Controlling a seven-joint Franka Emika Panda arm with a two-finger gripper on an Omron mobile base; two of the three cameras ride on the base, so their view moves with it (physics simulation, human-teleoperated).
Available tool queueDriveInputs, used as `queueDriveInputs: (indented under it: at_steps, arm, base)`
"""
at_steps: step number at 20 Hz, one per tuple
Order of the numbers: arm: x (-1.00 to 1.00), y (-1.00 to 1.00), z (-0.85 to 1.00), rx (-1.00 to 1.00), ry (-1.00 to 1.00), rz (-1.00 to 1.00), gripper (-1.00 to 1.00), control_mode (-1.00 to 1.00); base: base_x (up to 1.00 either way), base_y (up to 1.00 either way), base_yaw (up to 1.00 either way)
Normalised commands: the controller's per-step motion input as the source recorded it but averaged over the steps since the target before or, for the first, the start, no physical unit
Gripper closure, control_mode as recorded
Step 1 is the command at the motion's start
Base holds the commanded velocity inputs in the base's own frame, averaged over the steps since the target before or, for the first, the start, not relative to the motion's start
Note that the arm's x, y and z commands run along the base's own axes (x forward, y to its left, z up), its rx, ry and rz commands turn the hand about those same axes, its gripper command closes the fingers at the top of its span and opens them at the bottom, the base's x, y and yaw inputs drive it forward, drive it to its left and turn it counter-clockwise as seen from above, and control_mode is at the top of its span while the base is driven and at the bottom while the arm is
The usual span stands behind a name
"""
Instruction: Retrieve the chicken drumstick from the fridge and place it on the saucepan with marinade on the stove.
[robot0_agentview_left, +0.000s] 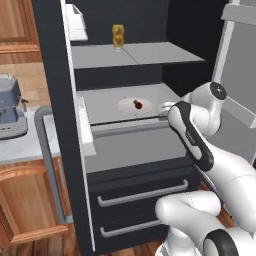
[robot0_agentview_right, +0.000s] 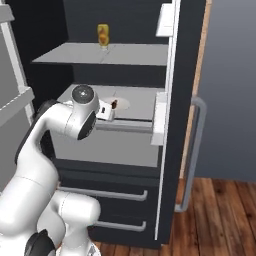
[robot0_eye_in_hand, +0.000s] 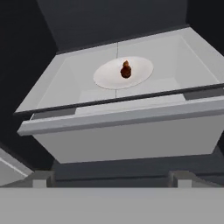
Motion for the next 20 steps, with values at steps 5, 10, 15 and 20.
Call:
queueDriveInputs:
  at_steps: [5,10,15,20]
  arm:
    - [0.0,0.0,0.0,0.0,0.0,0.0,-1.0,1.0]
    - [0.0,0.0,0.0,0.0,0.0,0.0,-1.0,1.0]
    - [0.0,0.0,0.0,0.0,0.0,0.0,-1.0,1.0]
    - [0.0,0.0,0.0,0.0,0.0,0.0,-1.0,1.0]
  base:
    - [0.57,0.0,0.0]
    - [0.32,0.0,0.0]
    - [0.5,0.01,0.0]
    - [0.66,0.01,0.0]
